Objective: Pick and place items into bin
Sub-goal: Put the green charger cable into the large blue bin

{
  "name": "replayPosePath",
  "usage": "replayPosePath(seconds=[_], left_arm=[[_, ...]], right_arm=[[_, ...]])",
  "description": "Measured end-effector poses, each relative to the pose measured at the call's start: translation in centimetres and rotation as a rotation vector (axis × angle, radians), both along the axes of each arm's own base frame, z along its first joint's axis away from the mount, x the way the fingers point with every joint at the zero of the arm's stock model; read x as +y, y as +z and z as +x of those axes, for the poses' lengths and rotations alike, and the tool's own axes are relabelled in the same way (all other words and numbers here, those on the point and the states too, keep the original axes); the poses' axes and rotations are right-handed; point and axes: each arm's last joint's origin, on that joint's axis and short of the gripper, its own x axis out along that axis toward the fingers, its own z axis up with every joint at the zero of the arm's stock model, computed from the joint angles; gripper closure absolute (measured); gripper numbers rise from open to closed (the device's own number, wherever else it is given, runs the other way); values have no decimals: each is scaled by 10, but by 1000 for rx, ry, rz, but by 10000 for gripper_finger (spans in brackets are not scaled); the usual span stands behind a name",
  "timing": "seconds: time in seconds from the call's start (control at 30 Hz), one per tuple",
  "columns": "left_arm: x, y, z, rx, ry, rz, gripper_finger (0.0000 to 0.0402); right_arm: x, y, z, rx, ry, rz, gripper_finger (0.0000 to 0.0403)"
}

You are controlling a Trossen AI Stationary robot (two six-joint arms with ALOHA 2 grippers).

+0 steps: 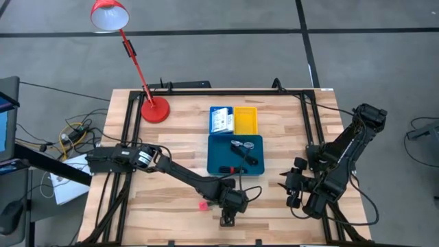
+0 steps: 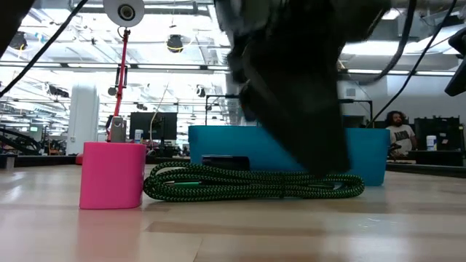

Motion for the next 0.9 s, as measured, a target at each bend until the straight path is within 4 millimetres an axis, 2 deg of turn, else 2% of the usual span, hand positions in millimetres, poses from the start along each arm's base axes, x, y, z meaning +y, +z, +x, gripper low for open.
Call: replayPosePath(seconds=[0.23,0.9], left_arm=[[-3,16,-1,-31,6,135,239],[30,4,0,117,134,161,239]], right_arm=[[0,0,0,4,2,-6,239],[0,0,0,9,14,-16,236]])
